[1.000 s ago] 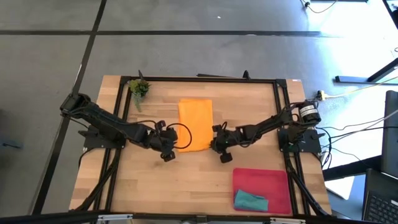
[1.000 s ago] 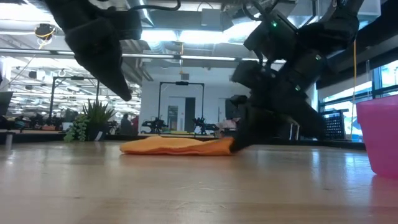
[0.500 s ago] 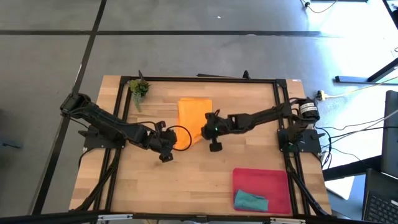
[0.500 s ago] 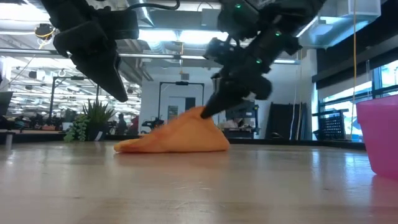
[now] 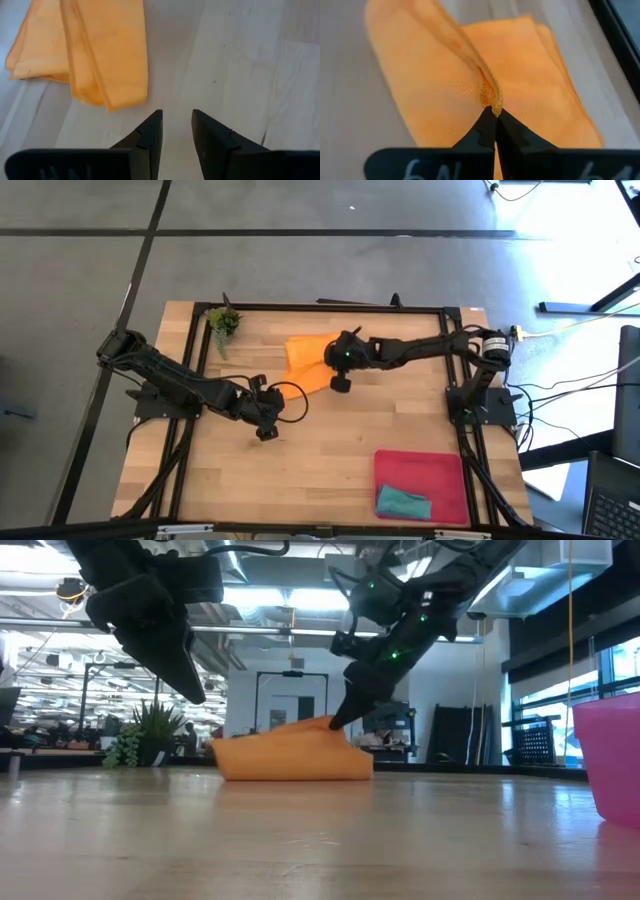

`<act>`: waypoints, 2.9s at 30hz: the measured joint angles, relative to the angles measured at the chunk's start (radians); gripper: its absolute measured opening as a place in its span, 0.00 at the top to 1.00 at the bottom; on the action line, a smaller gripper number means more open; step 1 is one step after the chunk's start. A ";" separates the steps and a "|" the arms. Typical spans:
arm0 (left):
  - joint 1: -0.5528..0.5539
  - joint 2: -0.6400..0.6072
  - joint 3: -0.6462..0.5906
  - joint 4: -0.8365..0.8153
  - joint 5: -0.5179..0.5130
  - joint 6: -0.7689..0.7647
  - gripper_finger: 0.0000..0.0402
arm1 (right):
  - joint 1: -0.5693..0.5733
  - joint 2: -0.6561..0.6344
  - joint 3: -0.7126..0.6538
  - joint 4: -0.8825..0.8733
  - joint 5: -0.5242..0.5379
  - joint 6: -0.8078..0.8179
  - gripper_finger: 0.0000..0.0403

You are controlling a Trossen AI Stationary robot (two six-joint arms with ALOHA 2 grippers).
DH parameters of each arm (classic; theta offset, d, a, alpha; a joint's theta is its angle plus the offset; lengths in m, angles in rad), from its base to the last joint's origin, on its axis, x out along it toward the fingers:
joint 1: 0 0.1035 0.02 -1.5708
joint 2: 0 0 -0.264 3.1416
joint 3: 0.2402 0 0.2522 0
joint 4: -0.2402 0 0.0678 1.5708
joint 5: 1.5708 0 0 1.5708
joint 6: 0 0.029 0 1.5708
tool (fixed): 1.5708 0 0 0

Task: Roll microfiber towels into tight, uniform cylinder then place into a basket
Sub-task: Fold the orange microfiber cloth

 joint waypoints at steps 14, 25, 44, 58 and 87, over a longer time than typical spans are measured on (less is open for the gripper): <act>0.001 0.000 0.000 0.000 0.000 -0.007 0.76 | -0.014 0.000 -0.002 -0.033 0.207 0.135 0.99; 0.044 0.016 0.000 -0.001 -0.136 -0.004 0.76 | -0.014 0.000 -0.003 0.040 0.186 0.111 0.99; 0.668 0.144 0.000 0.292 0.181 0.369 0.76 | -0.014 0.000 -0.003 0.033 0.181 0.110 0.99; 0.773 0.356 0.003 0.434 0.294 0.474 0.76 | -0.056 0.000 -0.003 0.039 0.182 0.189 0.99; 0.761 0.361 0.001 0.412 0.293 0.525 0.76 | -0.175 0.000 -0.002 0.039 0.085 0.241 0.88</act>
